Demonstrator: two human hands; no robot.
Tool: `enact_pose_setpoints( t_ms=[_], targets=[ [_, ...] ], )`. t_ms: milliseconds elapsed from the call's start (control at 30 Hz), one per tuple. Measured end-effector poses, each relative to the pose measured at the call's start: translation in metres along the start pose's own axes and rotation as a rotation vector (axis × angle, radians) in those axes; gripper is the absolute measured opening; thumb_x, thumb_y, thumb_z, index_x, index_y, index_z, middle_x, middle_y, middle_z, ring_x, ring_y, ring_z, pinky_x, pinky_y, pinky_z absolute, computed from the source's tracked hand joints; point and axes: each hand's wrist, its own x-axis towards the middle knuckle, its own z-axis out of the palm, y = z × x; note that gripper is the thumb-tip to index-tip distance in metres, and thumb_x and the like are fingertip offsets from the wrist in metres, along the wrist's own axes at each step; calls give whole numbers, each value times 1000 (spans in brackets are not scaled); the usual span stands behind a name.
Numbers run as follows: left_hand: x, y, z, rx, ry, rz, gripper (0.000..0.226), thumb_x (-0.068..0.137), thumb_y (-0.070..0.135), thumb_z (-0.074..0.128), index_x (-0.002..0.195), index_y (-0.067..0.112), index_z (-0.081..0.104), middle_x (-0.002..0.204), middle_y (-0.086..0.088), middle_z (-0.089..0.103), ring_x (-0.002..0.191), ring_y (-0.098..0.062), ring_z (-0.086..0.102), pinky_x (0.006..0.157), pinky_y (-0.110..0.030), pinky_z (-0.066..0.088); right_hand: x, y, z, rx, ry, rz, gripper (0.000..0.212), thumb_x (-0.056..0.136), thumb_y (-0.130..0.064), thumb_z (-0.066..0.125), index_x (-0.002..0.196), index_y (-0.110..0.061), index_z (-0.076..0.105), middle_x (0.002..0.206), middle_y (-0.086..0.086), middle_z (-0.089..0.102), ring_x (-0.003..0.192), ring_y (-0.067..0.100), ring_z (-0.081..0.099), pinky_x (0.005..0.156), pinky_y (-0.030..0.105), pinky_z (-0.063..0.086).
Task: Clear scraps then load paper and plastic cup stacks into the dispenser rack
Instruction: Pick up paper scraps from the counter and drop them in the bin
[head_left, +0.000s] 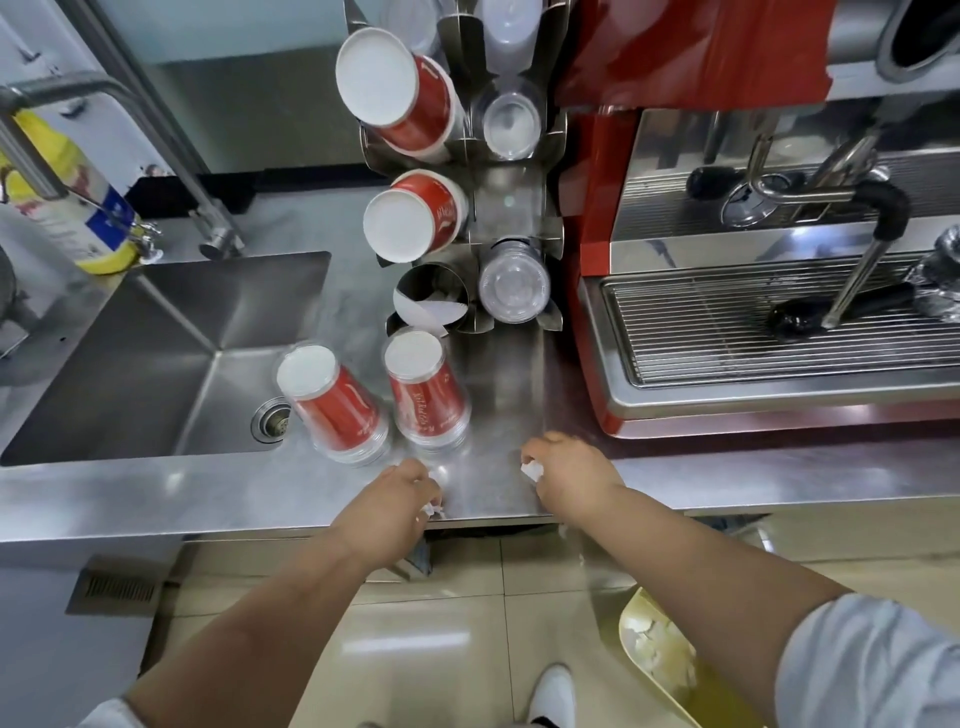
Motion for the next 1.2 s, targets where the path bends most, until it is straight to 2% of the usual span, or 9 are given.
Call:
enact_pose_setpoints(
  t_ms=[167,267,400,533,767,967,1200],
  targets=[
    [0,6,-1,10,-6,-8,27,89,12,54,109,24,67,113,1,50,103,-18,56,92,-28,46,2,-3,-8,-10,-69,17,32,75,-3,56,95,-27,62,106,-1,57,95,27,60,74,27,47],
    [0,9,0,38,-22,2,25,90,14,53,109,23,66,112,1,49,99,-18,57,87,-24,46,2,-3,-9,-9,-82,18,33,75,-3,56,96,-27,63,108,-1,57,96,26,59,73,25,44],
    [-1,14,2,53,-33,2,25,92,15,53,112,22,65,114,-1,50,101,-20,57,89,-30,47,-1,-4,-11,-3,-93,31,36,75,-2,56,100,-26,63,110,1,57,97,26,59,76,26,47],
    [-4,16,3,47,-11,-3,24,91,15,54,112,21,65,115,0,51,103,-20,57,90,-30,47,-6,-6,-12,19,-86,43,35,74,-2,58,99,-27,64,108,1,57,96,25,58,72,25,44],
    [-9,21,1,5,29,3,23,90,15,53,109,20,65,114,0,52,102,-19,58,89,-27,46,-16,-7,-18,39,-33,19,34,77,-4,57,103,-25,65,109,1,57,98,25,57,71,24,42],
    [-10,30,-12,-18,73,15,27,89,16,55,111,27,66,114,4,51,102,-16,57,90,-24,46,-21,-16,-33,38,33,-39,33,79,-7,57,105,-25,65,110,1,58,100,25,58,74,24,44],
    [-8,40,-29,11,126,28,23,89,19,55,109,22,65,114,3,50,101,-19,57,86,-23,43,-25,-27,-52,44,103,-119,29,82,-7,55,107,-19,67,111,5,59,102,26,59,82,27,44]
  ],
)
